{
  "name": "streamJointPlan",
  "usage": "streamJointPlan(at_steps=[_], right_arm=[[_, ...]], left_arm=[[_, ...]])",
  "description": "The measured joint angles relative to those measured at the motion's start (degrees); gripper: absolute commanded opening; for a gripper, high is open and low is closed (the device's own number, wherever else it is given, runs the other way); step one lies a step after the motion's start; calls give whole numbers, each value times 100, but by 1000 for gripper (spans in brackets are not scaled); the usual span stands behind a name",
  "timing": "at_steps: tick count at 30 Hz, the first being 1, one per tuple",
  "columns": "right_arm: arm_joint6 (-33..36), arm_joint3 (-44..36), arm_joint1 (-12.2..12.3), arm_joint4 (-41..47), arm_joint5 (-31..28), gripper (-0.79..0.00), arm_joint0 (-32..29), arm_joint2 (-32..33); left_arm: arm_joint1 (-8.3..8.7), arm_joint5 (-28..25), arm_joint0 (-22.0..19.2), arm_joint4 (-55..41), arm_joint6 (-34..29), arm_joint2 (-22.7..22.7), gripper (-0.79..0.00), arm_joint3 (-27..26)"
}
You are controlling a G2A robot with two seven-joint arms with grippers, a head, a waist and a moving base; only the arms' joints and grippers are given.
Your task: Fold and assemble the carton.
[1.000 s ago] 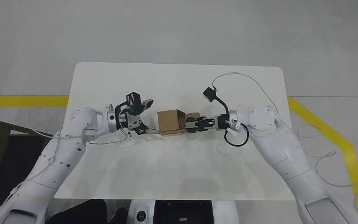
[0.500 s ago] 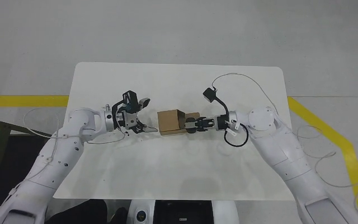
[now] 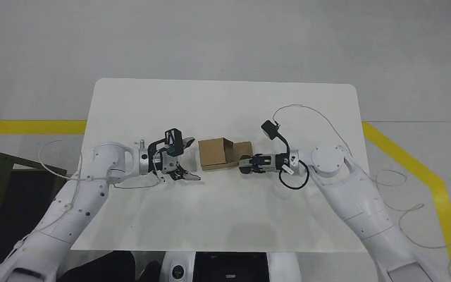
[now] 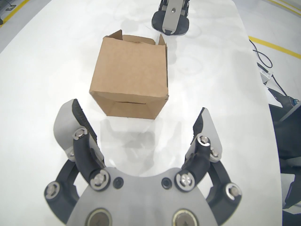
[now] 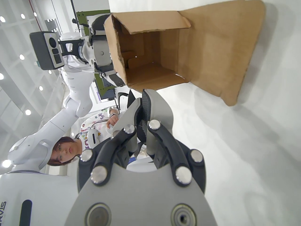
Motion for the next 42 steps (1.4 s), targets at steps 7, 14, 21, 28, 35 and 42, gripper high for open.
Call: streamJointPlan(at_steps=[7,14,21,28,35,42], right_arm=[[-173,176,-43,14,-33,-785,3,-96],[-343,499,-144,111,-232,-785,134,-286],[-329,846,-289,221,-514,-785,449,-541],[-297,1238,-487,406,-749,-785,736,-887],[-256,1625,-670,568,-939,-785,955,-1149],[-163,1840,-707,563,-1035,-785,1063,-1106]], left_arm=[[-195,412,-312,454,437,383,0,316],[-337,272,-539,614,700,668,0,582],[-430,202,-707,773,814,799,0,763],[-503,37,-840,908,928,902,0,864],[-560,-96,-931,982,990,964,0,982],[-605,-135,-984,989,1027,1024,0,1064]])
